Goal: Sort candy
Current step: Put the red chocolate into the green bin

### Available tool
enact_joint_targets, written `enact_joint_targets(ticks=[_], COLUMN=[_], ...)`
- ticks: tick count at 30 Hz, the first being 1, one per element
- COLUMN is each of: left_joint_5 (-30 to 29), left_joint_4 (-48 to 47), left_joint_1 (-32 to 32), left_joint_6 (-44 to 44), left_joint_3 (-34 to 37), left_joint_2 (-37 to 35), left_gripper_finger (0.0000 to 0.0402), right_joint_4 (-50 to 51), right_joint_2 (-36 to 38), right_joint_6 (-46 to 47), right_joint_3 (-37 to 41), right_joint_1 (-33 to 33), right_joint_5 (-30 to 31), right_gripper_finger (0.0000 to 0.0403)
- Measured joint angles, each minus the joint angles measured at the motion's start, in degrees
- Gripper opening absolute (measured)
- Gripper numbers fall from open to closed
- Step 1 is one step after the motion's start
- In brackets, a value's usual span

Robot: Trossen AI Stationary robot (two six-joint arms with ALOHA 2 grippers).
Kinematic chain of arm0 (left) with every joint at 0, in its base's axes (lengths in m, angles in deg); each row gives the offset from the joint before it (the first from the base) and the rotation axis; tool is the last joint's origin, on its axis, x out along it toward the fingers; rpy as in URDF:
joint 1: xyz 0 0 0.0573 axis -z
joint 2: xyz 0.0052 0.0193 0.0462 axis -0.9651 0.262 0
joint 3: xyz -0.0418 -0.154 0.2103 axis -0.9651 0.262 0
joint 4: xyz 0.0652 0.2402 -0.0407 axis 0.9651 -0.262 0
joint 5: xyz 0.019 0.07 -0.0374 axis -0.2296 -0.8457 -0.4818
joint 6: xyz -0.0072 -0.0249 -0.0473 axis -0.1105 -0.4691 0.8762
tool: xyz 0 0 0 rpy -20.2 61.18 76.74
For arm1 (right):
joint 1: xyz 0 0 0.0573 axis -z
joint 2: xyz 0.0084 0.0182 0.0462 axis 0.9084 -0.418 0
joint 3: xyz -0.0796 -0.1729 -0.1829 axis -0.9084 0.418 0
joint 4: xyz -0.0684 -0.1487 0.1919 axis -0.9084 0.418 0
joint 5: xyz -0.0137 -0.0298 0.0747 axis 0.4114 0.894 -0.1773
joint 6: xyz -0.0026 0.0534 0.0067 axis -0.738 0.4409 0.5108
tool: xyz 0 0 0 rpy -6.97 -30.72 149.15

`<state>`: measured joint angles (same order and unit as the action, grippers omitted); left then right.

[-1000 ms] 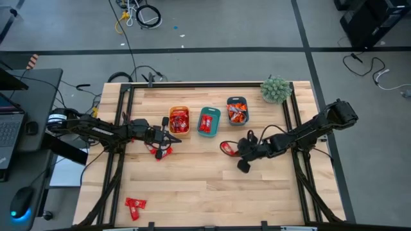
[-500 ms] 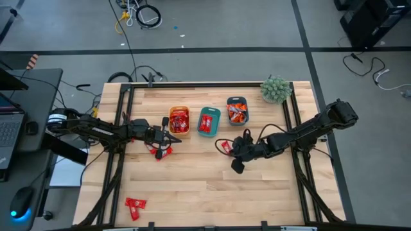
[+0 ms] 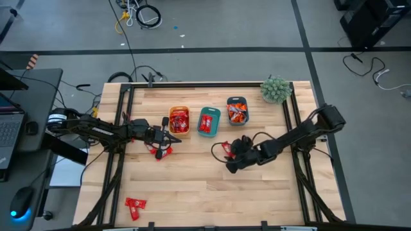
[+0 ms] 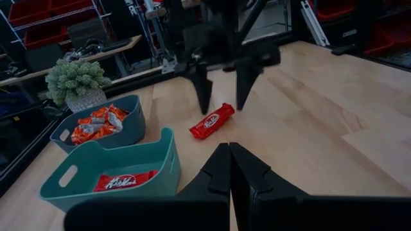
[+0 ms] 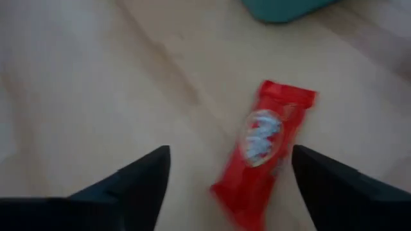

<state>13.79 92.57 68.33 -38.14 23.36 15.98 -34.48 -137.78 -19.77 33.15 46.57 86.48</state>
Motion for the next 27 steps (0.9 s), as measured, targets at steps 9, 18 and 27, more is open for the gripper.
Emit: enact_joint_targets(ticks=[9,18,27], left_joint_5=[-0.01,-0.02,-0.84], left_joint_4=[-0.04,-0.31,-0.17], left_joint_1=[0.00,0.00,-0.02], left_joint_6=[0.00,1.63,1.57], left_joint_3=[0.00,0.00,0.00], left_joint_2=[0.00,0.00,0.00], left_gripper_finger=[0.0000,0.0000,0.0000], right_joint_4=[0.44,8.68,11.15], right_joint_2=[-7.54,-7.52,-6.90], right_joint_6=[2.66,3.29,-8.35], right_joint_3=[-2.72,-6.85,-14.14], right_joint_1=[0.15,1.12,3.96], right_joint_5=[5.05,3.08,0.84], right_gripper_finger=[0.0306,0.0151,0.0026])
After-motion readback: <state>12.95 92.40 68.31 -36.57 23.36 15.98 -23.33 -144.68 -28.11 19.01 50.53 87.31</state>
